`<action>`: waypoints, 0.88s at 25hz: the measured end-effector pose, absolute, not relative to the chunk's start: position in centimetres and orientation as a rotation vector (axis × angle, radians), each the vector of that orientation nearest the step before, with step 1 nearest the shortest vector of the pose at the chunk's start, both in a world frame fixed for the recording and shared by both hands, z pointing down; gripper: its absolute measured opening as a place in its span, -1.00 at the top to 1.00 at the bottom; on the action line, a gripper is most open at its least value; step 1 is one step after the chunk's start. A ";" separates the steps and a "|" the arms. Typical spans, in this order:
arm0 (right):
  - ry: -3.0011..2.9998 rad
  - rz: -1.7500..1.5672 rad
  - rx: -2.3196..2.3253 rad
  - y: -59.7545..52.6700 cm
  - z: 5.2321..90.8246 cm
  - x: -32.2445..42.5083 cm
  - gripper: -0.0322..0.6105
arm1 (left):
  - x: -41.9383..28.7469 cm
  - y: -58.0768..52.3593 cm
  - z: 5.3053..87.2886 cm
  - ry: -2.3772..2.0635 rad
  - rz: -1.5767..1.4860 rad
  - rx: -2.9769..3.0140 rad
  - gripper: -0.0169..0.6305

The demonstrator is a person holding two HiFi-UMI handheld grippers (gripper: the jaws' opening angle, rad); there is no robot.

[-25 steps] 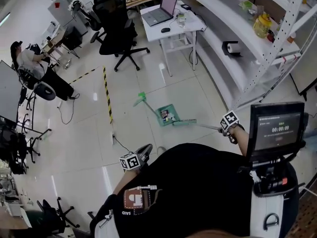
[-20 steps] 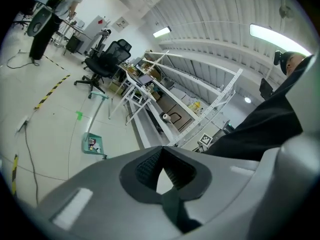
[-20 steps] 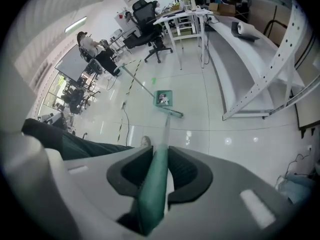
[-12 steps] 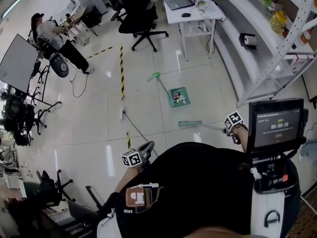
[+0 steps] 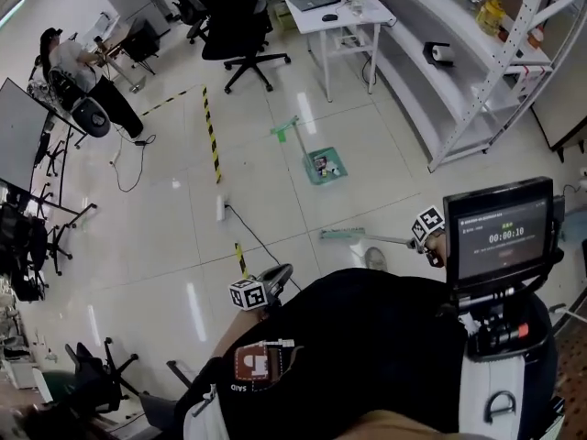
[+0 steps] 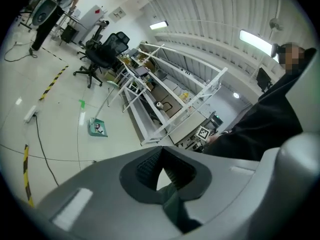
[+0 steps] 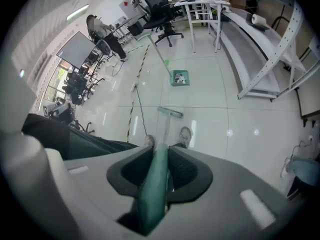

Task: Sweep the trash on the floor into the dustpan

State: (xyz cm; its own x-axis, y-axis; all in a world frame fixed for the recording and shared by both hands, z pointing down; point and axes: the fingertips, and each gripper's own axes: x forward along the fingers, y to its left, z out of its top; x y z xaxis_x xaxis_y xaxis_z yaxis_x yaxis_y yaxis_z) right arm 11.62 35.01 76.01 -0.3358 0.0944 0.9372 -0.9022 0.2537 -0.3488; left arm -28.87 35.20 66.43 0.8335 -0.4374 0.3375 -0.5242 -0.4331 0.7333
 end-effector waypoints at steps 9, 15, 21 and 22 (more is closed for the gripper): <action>-1.561 1.294 0.738 39.3 75.4 11.8 0.61 | -28.2 37.9 66.6 -0.720 0.117 2.076 0.95; -1.606 1.250 0.729 40.2 74.8 15.5 0.61 | -24.3 39.4 66.0 -0.819 0.019 2.057 0.95; -1.634 1.154 0.747 39.2 73.9 20.9 0.61 | -19.1 39.5 65.5 -0.855 0.020 2.074 0.95; -1.633 1.156 0.752 39.1 73.8 21.6 0.61 | -18.5 39.4 65.2 -0.855 0.011 2.080 0.95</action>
State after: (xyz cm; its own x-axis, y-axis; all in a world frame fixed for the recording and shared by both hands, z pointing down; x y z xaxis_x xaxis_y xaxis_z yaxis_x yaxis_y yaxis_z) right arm 21.63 39.15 73.80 -0.3462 0.0433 0.9372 -0.8696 0.3602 -0.3378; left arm -18.48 39.36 65.17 0.7649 -0.5682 0.3035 -0.5760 -0.3925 0.7170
